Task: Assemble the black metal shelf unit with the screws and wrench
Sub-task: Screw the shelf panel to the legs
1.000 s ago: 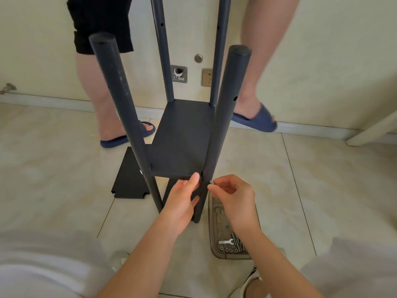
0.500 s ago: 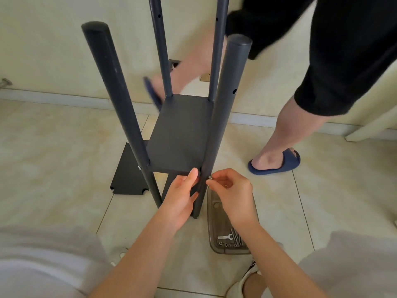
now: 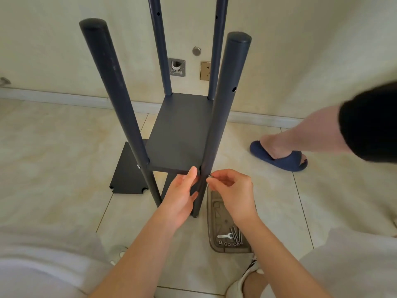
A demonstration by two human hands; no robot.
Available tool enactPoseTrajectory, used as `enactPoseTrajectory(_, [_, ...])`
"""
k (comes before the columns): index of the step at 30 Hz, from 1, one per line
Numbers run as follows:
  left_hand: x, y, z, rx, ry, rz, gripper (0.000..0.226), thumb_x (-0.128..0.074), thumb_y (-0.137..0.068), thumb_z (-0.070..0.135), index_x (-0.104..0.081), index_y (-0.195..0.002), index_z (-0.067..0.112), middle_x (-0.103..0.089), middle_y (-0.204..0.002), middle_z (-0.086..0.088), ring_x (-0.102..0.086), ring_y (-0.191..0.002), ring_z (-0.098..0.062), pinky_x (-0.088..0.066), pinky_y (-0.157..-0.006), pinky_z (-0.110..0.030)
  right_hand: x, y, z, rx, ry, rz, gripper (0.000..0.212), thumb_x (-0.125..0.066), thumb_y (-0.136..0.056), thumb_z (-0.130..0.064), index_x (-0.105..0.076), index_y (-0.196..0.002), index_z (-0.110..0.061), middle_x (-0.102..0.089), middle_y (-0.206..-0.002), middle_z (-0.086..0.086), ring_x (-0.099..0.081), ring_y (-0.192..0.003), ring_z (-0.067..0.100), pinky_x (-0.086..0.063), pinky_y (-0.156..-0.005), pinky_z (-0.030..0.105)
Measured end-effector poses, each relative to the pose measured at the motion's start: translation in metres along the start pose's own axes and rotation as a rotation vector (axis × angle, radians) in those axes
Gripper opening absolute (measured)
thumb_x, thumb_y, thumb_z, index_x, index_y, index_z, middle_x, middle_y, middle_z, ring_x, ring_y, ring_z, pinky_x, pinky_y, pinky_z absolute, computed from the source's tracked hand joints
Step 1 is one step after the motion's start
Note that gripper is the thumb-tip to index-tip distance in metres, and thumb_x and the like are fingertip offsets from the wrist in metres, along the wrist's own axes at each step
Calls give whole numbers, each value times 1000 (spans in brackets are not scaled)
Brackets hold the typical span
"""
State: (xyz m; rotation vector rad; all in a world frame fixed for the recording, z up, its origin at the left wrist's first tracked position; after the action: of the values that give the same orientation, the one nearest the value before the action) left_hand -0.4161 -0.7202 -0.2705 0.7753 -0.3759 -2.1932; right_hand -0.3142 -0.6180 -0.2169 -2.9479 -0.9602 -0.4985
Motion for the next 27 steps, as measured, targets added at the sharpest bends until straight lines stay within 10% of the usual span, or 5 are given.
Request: enactPoseTrajectory(27, [2, -3, -2, -28, -57, -22, 35, -52, -102, 42, -54, -116, 10, -77, -95, 11, -71, -91, 2, -42, -78, -22, -4, 10, 8, -132, -271, -9, 6, -70, -89, -8, -72, -94, -10, -76, -77, 7, -75, -73, 19, -62, -73, 31])
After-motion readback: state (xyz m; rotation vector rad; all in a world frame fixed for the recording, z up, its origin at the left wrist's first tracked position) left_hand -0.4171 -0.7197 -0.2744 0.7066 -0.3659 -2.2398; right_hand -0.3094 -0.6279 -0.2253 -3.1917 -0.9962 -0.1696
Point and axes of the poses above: each hand's wrist, its own y-axis away from the middle knuckle, its own x-axis out of the back of the hand, z = x × y, the point moved 8 cm from there along -y, towards the middle knuckle
